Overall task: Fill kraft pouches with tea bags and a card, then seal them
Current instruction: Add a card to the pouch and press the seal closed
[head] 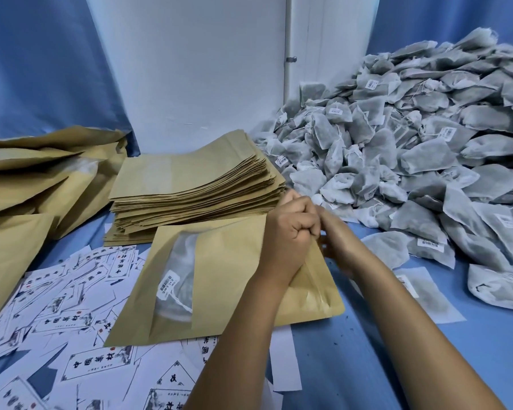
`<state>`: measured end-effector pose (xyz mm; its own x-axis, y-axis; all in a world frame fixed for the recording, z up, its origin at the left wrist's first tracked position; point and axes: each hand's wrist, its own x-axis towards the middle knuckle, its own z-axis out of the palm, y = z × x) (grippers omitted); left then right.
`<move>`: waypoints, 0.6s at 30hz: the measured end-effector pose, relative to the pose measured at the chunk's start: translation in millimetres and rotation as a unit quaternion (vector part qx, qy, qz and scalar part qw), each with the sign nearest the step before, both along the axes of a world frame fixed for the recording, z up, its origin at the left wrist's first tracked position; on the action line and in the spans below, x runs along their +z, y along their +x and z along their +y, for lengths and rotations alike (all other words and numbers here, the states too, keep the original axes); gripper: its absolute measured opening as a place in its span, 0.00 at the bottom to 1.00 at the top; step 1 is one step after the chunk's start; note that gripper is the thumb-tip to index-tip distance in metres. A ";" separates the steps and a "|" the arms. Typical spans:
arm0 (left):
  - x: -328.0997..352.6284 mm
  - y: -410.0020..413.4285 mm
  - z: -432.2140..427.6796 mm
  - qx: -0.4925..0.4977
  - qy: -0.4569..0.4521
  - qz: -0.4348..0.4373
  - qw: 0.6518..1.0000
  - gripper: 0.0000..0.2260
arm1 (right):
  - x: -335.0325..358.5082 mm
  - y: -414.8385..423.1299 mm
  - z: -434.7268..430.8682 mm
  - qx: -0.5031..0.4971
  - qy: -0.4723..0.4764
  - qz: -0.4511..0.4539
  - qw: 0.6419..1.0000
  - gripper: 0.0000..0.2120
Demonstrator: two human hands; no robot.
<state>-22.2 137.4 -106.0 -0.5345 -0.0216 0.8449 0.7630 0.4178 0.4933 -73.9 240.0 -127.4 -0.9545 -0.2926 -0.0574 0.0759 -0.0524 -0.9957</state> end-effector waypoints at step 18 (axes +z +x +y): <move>-12.2 -5.3 14.8 0.165 -0.262 0.203 0.929 0.06 | 26.3 18.6 7.4 0.069 -0.282 -0.138 0.947 0.16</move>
<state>-27.5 152.2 -118.1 -0.2073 0.3423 0.9164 0.6294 0.7638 -0.1429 -55.3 247.4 -101.1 -0.8767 -0.4712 -0.0969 0.3737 -0.5403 -0.7539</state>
